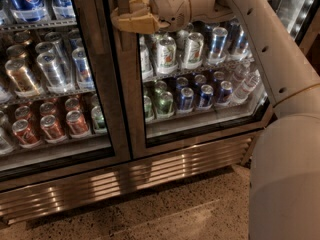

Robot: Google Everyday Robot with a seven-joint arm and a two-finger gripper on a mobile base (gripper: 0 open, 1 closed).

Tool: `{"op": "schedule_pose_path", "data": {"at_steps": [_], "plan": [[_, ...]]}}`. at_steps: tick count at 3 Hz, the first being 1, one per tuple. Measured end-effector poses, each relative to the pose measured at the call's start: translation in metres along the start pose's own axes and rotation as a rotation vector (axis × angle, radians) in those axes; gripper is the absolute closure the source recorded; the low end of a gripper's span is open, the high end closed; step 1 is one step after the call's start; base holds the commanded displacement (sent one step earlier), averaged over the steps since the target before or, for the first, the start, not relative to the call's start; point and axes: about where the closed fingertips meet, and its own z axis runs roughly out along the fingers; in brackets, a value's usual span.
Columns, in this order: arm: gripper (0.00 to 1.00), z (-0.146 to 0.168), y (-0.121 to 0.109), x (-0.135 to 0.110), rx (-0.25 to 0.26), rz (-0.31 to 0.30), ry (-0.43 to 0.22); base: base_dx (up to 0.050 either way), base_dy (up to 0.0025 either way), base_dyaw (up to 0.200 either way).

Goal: Open right fridge door

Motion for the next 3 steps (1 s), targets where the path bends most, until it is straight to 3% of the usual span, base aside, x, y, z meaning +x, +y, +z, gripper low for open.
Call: {"op": "schedule_pose_path", "data": {"at_steps": [1,2,3], "plan": [[1.00,0.025,0.003,-0.006,-0.065,-0.028,-0.042,0.000,0.00000,0.000],[1.00,0.048,-0.013,-0.008,-0.065,-0.028,-0.042,-0.042,0.00344,-0.119],[1.00,0.048,-0.013,-0.008,-0.064,-0.028,-0.042,0.000,0.00000,0.000]]}}
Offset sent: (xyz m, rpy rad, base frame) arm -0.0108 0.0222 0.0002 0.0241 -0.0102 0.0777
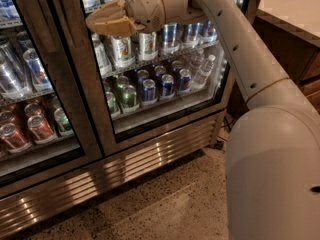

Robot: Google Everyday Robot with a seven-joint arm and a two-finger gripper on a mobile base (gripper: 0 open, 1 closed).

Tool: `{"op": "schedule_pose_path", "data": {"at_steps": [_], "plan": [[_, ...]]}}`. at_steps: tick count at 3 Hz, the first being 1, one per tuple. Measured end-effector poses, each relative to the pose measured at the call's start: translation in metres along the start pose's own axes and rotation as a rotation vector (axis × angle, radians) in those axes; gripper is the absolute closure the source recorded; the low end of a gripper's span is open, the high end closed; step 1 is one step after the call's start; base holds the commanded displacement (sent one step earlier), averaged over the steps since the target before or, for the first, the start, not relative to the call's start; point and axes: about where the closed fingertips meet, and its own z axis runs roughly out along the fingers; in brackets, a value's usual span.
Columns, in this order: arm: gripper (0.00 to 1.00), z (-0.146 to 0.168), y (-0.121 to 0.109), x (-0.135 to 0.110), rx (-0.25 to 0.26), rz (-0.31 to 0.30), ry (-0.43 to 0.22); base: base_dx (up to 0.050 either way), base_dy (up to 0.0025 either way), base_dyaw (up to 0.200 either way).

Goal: Open right fridge door

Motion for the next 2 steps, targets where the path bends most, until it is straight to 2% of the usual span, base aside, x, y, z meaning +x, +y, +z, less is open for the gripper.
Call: {"op": "schedule_pose_path", "data": {"at_steps": [1,2], "plan": [[1.00,-0.0013,-0.0227,-0.0072,0.052,-0.005,0.051,0.000,0.00000,0.000],[0.95,-0.0027,-0.0245,-0.0086,0.057,-0.008,0.053,0.000,0.00000,0.000]]}}
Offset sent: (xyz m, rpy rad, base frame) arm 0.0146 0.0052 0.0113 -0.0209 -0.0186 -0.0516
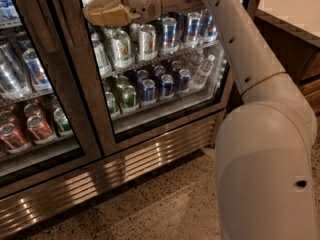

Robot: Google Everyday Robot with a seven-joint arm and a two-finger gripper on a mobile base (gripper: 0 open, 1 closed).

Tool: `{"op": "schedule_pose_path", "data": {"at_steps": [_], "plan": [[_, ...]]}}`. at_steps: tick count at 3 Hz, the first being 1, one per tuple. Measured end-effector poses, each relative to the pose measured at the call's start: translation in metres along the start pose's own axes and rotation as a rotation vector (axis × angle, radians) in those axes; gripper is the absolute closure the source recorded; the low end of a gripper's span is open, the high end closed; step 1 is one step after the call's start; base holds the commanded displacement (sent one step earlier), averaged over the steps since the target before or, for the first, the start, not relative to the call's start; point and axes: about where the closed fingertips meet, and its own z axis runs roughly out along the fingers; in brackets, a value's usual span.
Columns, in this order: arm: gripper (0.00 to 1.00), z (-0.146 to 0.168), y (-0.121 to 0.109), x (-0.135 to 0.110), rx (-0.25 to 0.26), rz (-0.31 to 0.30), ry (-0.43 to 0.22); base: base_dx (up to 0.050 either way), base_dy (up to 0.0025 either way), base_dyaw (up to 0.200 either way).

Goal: Open right fridge door

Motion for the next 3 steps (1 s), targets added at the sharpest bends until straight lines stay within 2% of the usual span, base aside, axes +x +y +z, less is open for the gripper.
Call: {"op": "schedule_pose_path", "data": {"at_steps": [1,2,3], "plan": [[0.76,0.000,0.000,0.000,0.000,0.000,0.000,0.000,0.00000,0.000],[0.53,0.005,-0.014,-0.001,0.053,-0.008,0.027,0.000,0.00000,0.000],[0.56,0.022,-0.035,0.007,0.067,0.002,0.064,0.000,0.00000,0.000]]}}
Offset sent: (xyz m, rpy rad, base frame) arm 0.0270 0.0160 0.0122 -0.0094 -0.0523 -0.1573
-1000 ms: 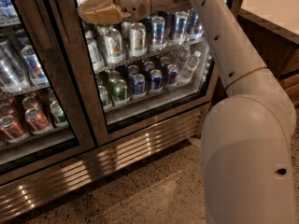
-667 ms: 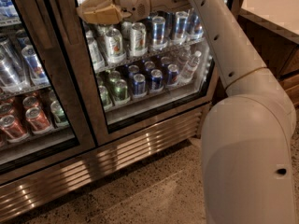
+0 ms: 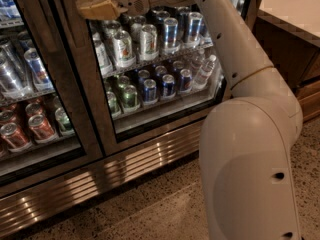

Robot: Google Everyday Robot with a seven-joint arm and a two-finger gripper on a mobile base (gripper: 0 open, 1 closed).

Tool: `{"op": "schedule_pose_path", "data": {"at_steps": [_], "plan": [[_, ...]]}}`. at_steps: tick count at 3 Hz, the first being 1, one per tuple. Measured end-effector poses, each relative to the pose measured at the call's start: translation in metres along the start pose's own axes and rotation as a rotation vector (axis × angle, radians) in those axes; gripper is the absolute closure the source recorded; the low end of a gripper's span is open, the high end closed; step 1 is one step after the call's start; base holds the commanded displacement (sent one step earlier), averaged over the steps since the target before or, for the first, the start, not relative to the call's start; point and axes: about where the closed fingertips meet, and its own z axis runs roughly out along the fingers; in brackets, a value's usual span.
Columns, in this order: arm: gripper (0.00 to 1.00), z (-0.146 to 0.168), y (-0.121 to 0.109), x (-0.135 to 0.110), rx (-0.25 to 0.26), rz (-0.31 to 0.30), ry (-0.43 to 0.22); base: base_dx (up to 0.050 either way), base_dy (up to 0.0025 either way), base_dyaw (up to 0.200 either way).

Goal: Open right fridge door

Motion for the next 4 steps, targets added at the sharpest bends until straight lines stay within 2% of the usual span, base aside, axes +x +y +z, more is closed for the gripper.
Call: {"op": "schedule_pose_path", "data": {"at_steps": [2,3,4], "plan": [[0.50,0.0011,-0.0022,-0.0039,0.003,-0.008,-0.002,0.000,0.00000,0.000],[0.73,0.0011,-0.0022,-0.0039,0.003,-0.008,-0.002,0.000,0.00000,0.000],[0.73,0.0012,-0.0022,-0.0039,0.003,-0.008,-0.003,0.000,0.00000,0.000]]}}
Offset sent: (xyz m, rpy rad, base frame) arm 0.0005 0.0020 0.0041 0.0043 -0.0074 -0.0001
